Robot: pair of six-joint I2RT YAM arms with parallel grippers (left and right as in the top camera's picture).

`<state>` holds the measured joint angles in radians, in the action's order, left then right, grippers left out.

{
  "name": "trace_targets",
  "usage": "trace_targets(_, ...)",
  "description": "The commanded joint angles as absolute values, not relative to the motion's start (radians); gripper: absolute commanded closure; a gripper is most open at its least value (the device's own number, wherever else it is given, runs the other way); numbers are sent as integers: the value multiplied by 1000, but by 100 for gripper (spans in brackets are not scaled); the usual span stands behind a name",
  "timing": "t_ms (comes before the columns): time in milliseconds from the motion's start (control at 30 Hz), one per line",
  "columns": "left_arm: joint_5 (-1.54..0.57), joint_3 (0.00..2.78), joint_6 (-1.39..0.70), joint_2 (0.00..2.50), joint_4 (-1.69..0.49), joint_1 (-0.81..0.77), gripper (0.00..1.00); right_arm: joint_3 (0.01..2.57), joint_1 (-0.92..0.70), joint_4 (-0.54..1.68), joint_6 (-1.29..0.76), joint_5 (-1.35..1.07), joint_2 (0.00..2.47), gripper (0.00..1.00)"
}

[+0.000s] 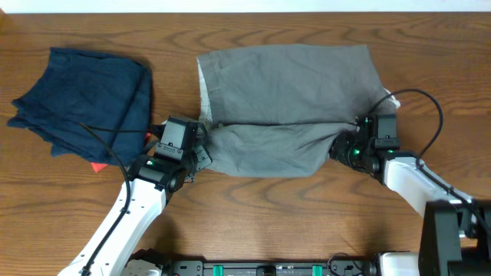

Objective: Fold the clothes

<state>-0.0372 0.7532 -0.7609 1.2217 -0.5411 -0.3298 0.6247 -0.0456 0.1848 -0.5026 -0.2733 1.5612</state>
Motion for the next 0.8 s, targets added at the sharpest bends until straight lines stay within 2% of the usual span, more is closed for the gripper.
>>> trace_targets(0, -14, 762, -752, 1223, -541, -325, 94, 577, -60, 192, -520, -211, 1643, 73)
trace_targets(133, -14, 761, -752, 1223, -541, -325, 94, 577, -60, 191, -519, -183, 1644, 78)
trace_targets(167, -14, 761, -752, 1223, -540, -325, 94, 577, -60, 191, -520, -183, 1644, 82)
trace_targets(233, -14, 761, -752, 1223, -540, -325, 94, 577, -60, 193, -519, -183, 1644, 98)
trace_targets(433, -15, 762, -728, 1221, -541, -324, 94, 606, -46, 314, -523, -191, 1592, 99)
trace_targets(767, -18, 786, -688, 1023, -751, -325, 94, 873, 103, 916, -461, -186, 1275, 99)
